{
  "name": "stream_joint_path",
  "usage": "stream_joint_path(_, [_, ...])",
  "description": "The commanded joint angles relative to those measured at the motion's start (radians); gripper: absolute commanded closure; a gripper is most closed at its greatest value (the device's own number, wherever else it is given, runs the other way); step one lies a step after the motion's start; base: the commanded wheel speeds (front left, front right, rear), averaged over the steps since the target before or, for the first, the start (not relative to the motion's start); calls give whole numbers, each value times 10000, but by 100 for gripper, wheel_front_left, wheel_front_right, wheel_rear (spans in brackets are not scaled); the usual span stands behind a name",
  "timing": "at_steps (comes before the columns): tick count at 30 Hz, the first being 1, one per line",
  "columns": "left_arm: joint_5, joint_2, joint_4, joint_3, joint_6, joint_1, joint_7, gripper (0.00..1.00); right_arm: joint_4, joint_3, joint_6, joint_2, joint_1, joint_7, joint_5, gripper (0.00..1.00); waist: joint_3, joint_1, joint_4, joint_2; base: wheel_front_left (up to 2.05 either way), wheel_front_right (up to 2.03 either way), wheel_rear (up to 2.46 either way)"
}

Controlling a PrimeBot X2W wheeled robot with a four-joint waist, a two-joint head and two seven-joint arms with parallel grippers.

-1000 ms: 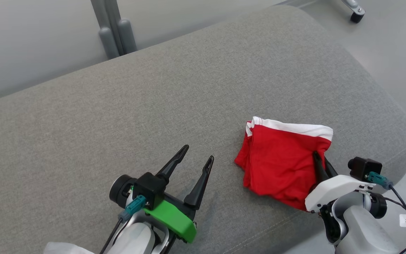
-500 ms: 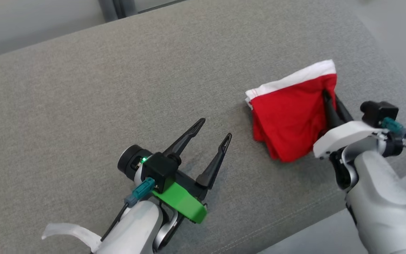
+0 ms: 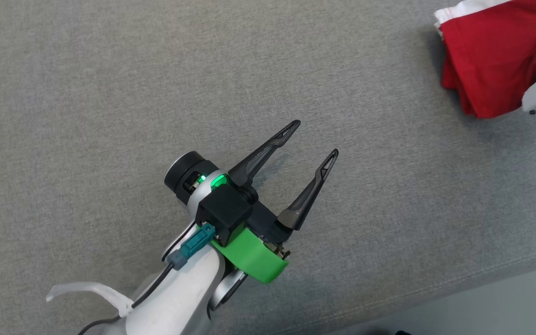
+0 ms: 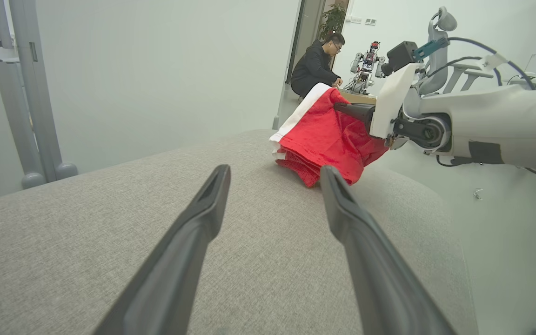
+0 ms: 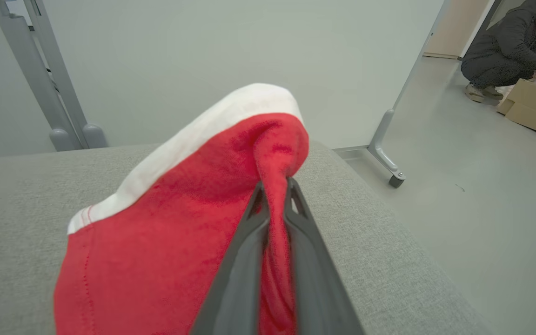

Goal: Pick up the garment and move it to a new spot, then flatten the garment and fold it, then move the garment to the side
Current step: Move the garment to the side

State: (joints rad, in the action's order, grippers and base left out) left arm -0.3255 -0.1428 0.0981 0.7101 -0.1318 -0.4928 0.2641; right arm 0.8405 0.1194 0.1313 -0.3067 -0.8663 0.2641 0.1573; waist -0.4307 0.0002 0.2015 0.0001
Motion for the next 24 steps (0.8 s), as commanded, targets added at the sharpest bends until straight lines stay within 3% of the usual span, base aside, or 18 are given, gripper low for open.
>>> stream_joint_path(1, [57,-119,-184,33,21,-256,5,0,219,236,-12,-304,-424,-1,-306,100,-1012,-2,-917,-1,0,0,0])
stream_joint_path(12, [48,-269,-474,362,21,-351,5,0,1225,1697,-12,-1355,-1270,-6,-1521,100,-1435,-2,-1431,-1,0,0,0])
stream_joint_path(13, [47,-278,-466,366,21,-354,5,0,1293,1787,-12,-1384,-1266,-9,-1677,84,-1456,-2,-1451,-1,0,0,0])
stream_joint_path(15, [40,-300,-438,384,21,-348,5,0,1411,2120,-13,-1512,-1256,-11,-2034,100,-1491,-2,-1481,-1,0,0,0])
stream_joint_path(17, [25,-308,-432,398,21,-358,5,0,1487,2586,-13,-1581,-1312,-13,-2209,100,-1510,-2,-1508,-1,0,0,0])
stream_joint_path(18, [13,-310,-426,395,21,-368,5,0,1455,2790,-13,-1604,-1354,-8,-2372,89,-1516,-2,-1516,-1,0,0,0])
stream_joint_path(19, [1,-313,-415,373,21,-376,5,0,1391,2986,-12,-1513,-1338,-3,-2546,25,-1513,-2,-1512,-1,0,0,0])
stream_joint_path(20, [-14,-316,-396,342,21,-372,5,0,1351,3241,-13,-1414,-1303,0,-2695,0,-1502,-2,-1500,-1,0,0,0])
stream_joint_path(24, [-95,-216,-303,290,21,-380,5,0,841,4492,-13,-1345,-913,7,-3640,0,-1285,-2,-1488,-1,0,0,0])
